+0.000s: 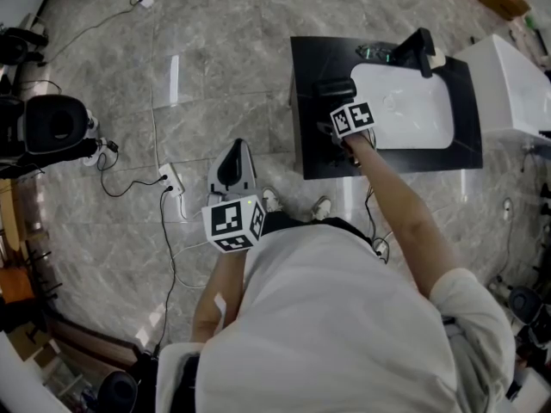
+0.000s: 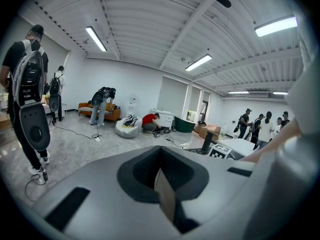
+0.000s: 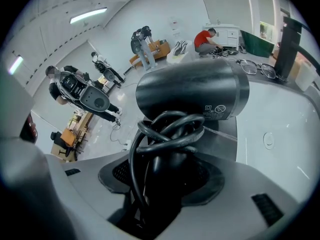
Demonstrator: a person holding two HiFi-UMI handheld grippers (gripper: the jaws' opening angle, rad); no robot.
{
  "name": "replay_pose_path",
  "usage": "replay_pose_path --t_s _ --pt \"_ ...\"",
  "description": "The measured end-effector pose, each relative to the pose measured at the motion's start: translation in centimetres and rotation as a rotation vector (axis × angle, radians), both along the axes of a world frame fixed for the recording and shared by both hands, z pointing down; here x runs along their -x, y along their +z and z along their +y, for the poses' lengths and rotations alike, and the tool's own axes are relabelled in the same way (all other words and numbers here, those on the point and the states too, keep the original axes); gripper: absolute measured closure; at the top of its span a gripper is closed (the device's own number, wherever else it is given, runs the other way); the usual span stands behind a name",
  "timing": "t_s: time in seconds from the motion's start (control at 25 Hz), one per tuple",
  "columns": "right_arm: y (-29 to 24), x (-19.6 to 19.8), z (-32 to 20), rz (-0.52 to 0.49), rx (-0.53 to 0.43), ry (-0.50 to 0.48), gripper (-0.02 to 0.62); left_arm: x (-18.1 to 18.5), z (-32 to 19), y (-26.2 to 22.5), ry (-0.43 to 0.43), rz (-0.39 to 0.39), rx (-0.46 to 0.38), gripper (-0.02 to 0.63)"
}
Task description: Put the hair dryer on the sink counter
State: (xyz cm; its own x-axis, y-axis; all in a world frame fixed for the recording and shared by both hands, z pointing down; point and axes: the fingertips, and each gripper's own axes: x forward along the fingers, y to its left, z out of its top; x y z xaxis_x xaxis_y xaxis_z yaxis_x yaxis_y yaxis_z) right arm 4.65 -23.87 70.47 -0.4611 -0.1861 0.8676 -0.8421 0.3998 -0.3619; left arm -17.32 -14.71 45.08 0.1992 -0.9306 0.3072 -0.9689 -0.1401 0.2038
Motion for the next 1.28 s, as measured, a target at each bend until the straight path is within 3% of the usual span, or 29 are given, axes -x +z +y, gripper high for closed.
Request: replay_pose_path --t_s 1.28 --pt "-1.0 -1.2 0.6 0.01 -0.04 0.017 0.312 -0.8 1.1 0.1 0.021 0.011 0.001 0.604"
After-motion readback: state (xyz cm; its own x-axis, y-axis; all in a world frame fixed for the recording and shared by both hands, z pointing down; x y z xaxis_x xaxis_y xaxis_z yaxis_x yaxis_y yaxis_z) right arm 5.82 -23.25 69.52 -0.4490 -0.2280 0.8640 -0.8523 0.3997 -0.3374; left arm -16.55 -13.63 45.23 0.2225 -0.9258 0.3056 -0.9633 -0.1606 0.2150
